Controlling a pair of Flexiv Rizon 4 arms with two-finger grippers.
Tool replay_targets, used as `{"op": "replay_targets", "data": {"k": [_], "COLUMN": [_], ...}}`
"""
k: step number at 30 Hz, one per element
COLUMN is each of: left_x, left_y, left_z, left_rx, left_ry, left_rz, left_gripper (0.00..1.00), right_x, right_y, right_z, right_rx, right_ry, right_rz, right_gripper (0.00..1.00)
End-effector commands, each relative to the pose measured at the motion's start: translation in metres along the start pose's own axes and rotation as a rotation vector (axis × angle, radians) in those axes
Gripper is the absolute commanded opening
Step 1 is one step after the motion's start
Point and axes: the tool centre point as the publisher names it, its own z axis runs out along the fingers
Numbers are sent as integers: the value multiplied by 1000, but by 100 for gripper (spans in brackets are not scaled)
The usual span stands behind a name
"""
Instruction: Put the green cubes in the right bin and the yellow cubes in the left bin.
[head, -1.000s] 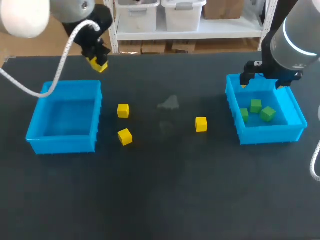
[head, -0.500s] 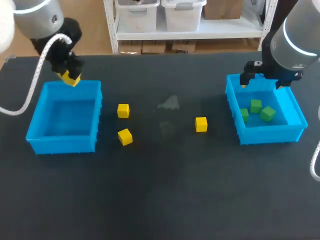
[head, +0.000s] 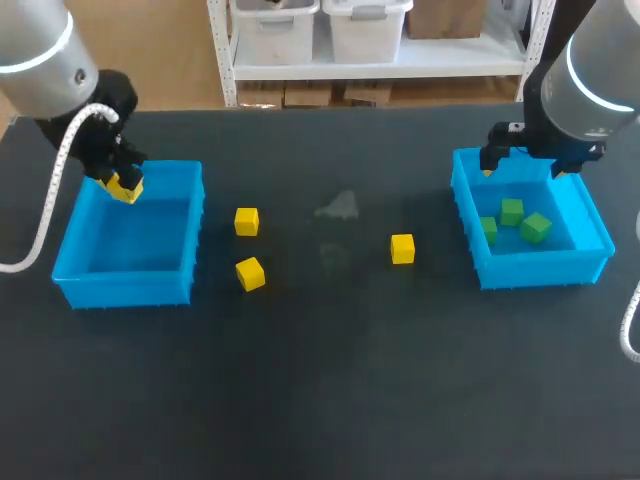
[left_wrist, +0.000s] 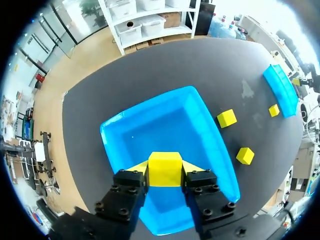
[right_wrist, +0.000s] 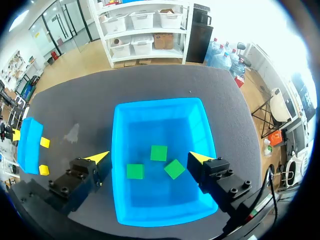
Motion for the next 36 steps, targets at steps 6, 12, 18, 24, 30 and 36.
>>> {"op": "replay_targets", "data": {"k": [6,12,18,24,30,36], "left_x": [0,-14,-36,-60,-86,-110], "left_y": [0,-5,-12,-31,-59,-91], "left_z": [-3,-14,-30,-36,-40,-46], "left_rx": [-1,-1,6,33,85,130], "left_ry": [-34,-60,-97,-104,-128,-146], "left_rz": [11,54,123,235,360,497], "left_gripper": [100,100,100,100,100,100], "right_x": [1,1,1,1,1,1], "right_y": [0,0,0,0,0,0], "right_z": [0,0,0,0,0,0], "right_rx": [1,1,1,1,1,1], "right_ry": [-4,-4,-4,-4,-4,-4], "right_rz": [1,1,1,1,1,1], "right_gripper": [100,100,100,100,100,100]}}
